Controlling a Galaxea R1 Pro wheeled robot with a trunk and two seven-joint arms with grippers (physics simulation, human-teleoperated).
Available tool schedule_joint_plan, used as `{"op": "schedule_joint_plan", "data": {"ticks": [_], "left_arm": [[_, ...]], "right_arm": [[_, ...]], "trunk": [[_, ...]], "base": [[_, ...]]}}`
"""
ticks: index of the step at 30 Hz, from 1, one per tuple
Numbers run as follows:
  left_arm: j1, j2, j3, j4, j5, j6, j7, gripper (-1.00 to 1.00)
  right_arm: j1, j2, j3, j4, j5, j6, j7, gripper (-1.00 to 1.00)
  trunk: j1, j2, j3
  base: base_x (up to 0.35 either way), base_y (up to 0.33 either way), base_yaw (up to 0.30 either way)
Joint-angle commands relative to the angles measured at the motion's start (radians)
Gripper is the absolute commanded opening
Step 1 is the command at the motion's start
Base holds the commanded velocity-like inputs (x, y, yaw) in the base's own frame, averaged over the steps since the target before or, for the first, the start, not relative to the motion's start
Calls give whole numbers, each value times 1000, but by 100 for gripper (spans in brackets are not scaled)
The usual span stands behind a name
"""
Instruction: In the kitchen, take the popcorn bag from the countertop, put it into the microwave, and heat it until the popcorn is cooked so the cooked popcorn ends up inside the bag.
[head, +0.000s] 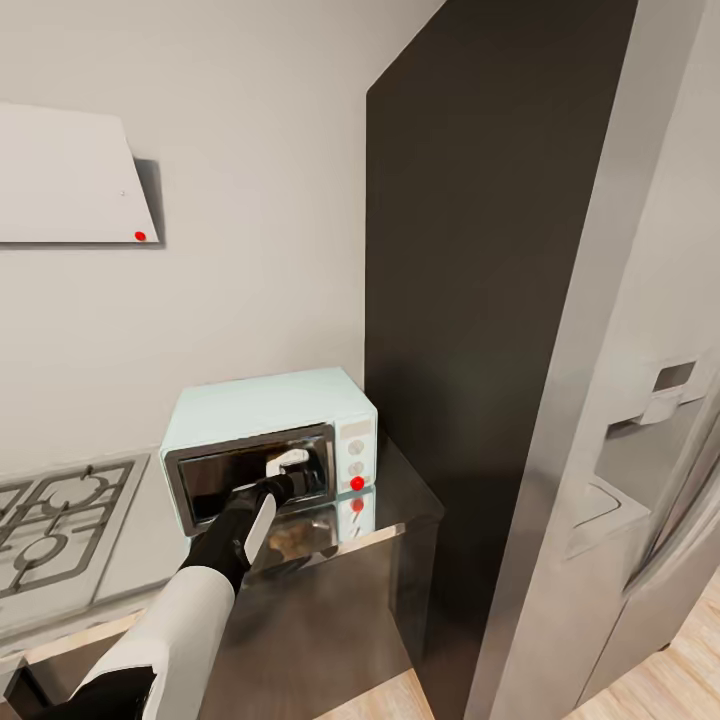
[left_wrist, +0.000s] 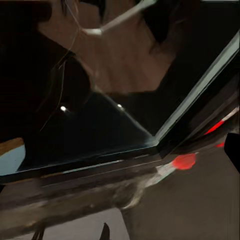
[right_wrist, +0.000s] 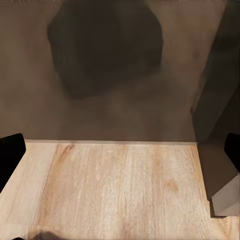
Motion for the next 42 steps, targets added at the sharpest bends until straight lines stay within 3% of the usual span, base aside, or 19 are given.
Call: {"op": "schedule_joint_plan", "data": {"ticks": [1,16,23,25,27,31,33,35,37,38,39,40,41,42], "left_arm": [[-1,-1,4,-2,3,6,-1,100],[-1,-1,5,-2,3,6,-1,100],[-1,-1,4,-3,3,5,-1,100],[4,-1,3,-21,3,4,-1,100],[44,-1,2,-87,4,4,-1,100],[193,-1,-10,-290,4,-7,-1,100],[341,-1,-56,-456,4,-10,-2,100],[557,-1,-122,-648,4,-11,-2,100],[758,3,-145,-747,3,-13,-2,100],[811,4,-147,-760,1,-15,-1,100],[896,10,-146,-770,0,-43,-1,100],[949,25,-145,-759,3,-113,-1,100],[1015,56,-141,-705,8,-254,0,100],[1059,76,-100,-577,10,-399,1,100]], "right_arm": [[-1,-1,4,-1,-7,-5,-4,100],[-1,-1,4,-1,-7,-5,-4,100],[-1,-1,10,-1,-7,-5,-4,100],[-1,-1,10,-1,-7,-5,-4,100],[-1,-1,10,-1,-7,-5,-4,100],[-1,-1,10,-1,-6,-6,-4,100],[-1,-2,11,-2,-6,-6,-4,100],[-1,-1,11,-3,-6,-6,-5,100],[-5,-2,11,-9,-4,-5,-5,100],[-12,-2,11,-13,-4,-4,-4,100],[-37,-4,11,-30,-4,6,-3,100],[-69,-4,11,-50,-4,41,-3,100],[-123,-3,10,-74,-4,121,-3,100],[-193,-2,7,-116,-5,221,-4,100]], "trunk": [[1,-2,-2],[1,-2,-2],[1,-2,-2],[1,-2,-2],[1,-2,-2],[1,-2,-2],[1,-2,-2],[1,-2,-2],[1,-2,-2],[1,-2,-2],[1,-2,-2],[1,-2,-2],[1,-2,-2],[1,-2,-2]], "base": [[67,0,0],[38,0,0],[-283,0,0],[-346,0,0],[-349,0,0],[-350,0,0],[-350,0,0],[-350,0,0],[-350,0,0],[-350,0,0],[-350,0,0],[-350,0,0],[-309,0,0],[-108,0,0]]}}
